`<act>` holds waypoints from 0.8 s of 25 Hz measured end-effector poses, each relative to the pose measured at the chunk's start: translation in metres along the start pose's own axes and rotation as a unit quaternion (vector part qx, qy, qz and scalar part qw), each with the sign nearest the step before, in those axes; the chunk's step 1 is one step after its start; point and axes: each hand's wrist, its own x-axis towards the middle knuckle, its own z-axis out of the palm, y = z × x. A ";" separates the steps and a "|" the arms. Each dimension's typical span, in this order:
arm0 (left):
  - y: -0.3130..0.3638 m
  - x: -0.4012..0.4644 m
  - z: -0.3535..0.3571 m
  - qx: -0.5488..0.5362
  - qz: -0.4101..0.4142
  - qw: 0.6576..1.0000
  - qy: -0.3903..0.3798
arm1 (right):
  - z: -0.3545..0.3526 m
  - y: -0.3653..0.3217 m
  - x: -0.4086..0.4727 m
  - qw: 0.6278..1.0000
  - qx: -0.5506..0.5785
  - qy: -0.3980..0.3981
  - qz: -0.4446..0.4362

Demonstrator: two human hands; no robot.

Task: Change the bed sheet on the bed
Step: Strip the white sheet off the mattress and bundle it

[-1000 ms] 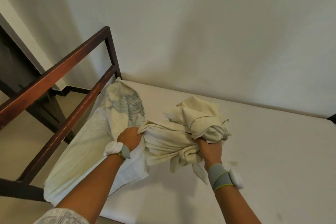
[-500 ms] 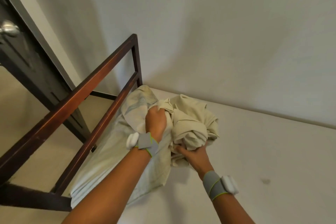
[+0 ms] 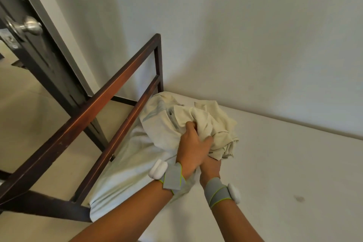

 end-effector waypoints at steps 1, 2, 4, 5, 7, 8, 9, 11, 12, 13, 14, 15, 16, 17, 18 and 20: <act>-0.003 -0.003 -0.006 -0.020 0.026 0.999 -0.022 | 0.007 -0.002 -0.002 1.000 0.012 0.000 0.014; -0.010 -0.006 -0.016 -0.040 0.063 0.996 -0.042 | 0.011 -0.003 -0.003 0.999 0.023 -0.002 0.022; -0.042 -0.006 -0.044 -0.005 0.179 0.983 -0.042 | 0.015 -0.006 -0.009 0.998 0.048 -0.013 0.033; -0.065 -0.001 -0.060 0.093 0.242 0.965 -0.037 | 0.014 -0.009 -0.013 0.997 0.063 -0.013 0.039; -0.118 0.020 -0.087 0.320 0.286 0.901 -0.065 | 0.007 -0.012 -0.020 0.995 0.084 0.000 0.059; -0.138 0.030 -0.096 0.385 0.235 0.887 -0.097 | 0.002 -0.012 -0.023 0.993 0.094 0.005 0.067; -0.153 0.040 -0.102 0.416 0.172 0.884 -0.131 | -0.003 -0.012 -0.025 0.992 0.106 0.009 0.071; -0.169 0.053 -0.103 0.444 0.100 0.867 -0.205 | -0.011 -0.016 -0.029 0.991 0.118 0.017 0.066; -0.174 0.055 -0.098 0.459 0.101 0.852 -0.230 | -0.014 -0.021 -0.030 0.990 0.123 0.019 0.059; -0.174 0.055 -0.091 0.467 0.106 0.841 -0.251 | -0.018 -0.030 -0.031 0.990 0.130 0.021 0.048; -0.172 0.052 -0.081 0.457 0.105 0.842 -0.267 | -0.023 -0.041 -0.030 0.989 0.142 0.020 0.034; -0.170 0.051 -0.068 0.422 0.092 0.862 -0.265 | -0.028 -0.056 -0.027 0.988 0.154 0.021 0.019; -0.169 0.050 -0.054 0.363 0.068 0.901 -0.226 | -0.035 -0.071 -0.025 0.986 0.163 0.024 0.006; -0.161 0.052 -0.038 0.297 0.046 0.942 -0.150 | -0.045 -0.089 -0.021 0.985 0.168 0.030 -0.010; -0.152 0.055 -0.024 0.237 0.033 0.969 -0.051 | -0.054 -0.104 -0.021 0.985 0.167 0.035 -0.020; -0.133 0.073 -0.004 0.229 0.058 0.966 0.102 | -0.069 -0.122 -0.023 0.985 0.167 0.030 -0.032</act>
